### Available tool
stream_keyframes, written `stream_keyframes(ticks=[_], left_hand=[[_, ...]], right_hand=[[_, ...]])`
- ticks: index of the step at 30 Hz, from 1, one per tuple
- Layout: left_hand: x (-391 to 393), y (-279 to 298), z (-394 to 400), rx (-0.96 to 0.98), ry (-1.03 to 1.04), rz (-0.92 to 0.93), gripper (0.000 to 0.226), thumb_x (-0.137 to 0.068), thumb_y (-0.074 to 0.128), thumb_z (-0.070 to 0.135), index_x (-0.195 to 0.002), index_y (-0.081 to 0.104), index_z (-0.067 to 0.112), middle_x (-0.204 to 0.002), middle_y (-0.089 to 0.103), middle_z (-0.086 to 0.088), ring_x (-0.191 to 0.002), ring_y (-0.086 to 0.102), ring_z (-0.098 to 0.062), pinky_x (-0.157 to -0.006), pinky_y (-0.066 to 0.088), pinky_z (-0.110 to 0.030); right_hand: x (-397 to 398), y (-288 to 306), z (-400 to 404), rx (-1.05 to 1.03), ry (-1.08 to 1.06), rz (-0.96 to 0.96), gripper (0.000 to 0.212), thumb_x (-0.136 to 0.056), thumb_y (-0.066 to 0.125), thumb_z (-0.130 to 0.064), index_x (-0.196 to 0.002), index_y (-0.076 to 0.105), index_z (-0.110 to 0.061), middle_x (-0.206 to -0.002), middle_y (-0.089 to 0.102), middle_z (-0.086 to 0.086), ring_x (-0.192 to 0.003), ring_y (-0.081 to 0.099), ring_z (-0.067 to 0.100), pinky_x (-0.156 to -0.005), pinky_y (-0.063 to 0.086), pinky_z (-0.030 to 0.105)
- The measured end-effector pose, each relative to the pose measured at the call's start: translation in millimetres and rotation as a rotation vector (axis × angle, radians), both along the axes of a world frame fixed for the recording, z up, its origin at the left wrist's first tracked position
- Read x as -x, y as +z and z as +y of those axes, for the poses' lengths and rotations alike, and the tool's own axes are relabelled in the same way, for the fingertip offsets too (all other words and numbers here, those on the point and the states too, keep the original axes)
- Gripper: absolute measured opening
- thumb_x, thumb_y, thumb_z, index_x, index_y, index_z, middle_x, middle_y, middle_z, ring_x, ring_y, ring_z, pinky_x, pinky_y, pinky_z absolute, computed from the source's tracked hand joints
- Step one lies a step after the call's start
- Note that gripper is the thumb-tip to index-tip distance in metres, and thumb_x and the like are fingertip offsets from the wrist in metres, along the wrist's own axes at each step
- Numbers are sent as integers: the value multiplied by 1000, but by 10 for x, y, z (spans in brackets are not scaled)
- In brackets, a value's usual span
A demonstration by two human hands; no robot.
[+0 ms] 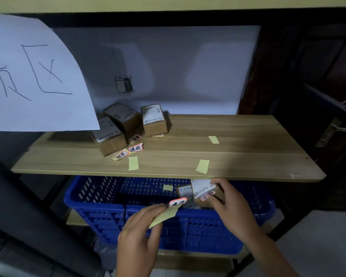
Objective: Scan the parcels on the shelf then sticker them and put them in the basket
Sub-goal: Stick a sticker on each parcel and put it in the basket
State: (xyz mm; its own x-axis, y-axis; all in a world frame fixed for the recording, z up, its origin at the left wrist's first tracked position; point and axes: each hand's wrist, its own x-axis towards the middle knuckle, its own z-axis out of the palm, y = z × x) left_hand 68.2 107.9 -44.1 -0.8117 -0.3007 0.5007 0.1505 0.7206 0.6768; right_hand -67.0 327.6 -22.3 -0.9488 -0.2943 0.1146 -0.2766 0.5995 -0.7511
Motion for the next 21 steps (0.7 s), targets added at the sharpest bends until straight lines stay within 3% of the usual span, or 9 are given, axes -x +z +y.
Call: stream_keyframes(ticks=[2,4,5,7,10,12,13,16,21], left_hand=[[-15,-18,1,-7,-9,-6,61,-82,86,0,-123,71,42,-127,66,35,-117,64,8,-94,53,-23],[-32,-37,-4,8,-22,7,58,-83,86,1,-123,74,41,-129,67,33,-119,66,4,-94,55,-29],[-42,-39,-2,12,-28,29,53,-84,86,4,-122,75,40,-130,68,32,-120,66,2,-95,55,-31],[-24,-23,28,22,-35,105,41,-87,82,10,-120,78,34,-131,69,28,-123,66,0,-97,55,-32],[36,27,80,92,-63,196,48,-80,82,2,-121,79,26,-133,70,20,-132,63,-4,-103,55,-38],[116,41,115,187,-95,234,53,-80,79,-4,-124,79,25,-135,71,13,-136,62,-11,-107,54,-44],[149,43,126,225,-107,258,50,-82,75,-4,-124,79,23,-136,71,11,-137,61,-14,-109,53,-46],[258,57,137,246,-113,315,45,-85,68,-4,-121,81,20,-135,72,8,-139,59,-15,-112,50,-46],[438,96,148,263,-107,366,27,-98,63,14,-115,83,18,-136,72,4,-140,59,-20,-101,55,-51]], right_hand=[[-4,-33,-3,-152,14,49,32,-96,63,-36,-122,46,-40,-118,60,-12,-103,61,8,-75,55,28],[-93,-58,9,-276,18,136,24,-101,51,-36,-124,50,-39,-127,57,-12,-118,55,12,-88,54,31],[-170,-36,9,-258,1,147,21,-102,47,-35,-121,56,-39,-128,57,-14,-124,52,8,-96,51,30],[-356,98,6,-89,-94,92,19,-103,46,-35,-108,64,-39,-114,64,-20,-112,56,-7,-96,50,27],[-537,448,-123,375,-89,-405,29,-96,49,-50,-103,70,-30,-92,77,0,-86,70,6,-76,56,30],[-547,592,-190,516,-46,-721,27,-97,53,-43,-103,70,-24,-97,77,8,-89,74,21,-72,59,35],[-532,625,-210,534,-38,-748,19,-97,60,-36,-102,72,-23,-103,76,9,-95,73,23,-73,61,38],[-441,672,-242,609,-82,-661,15,-91,71,-19,-104,77,-22,-108,78,8,-105,73,26,-77,63,38],[-253,725,-224,598,-63,-560,13,-91,69,-5,-98,76,-14,-95,81,8,-90,73,23,-77,57,36]])
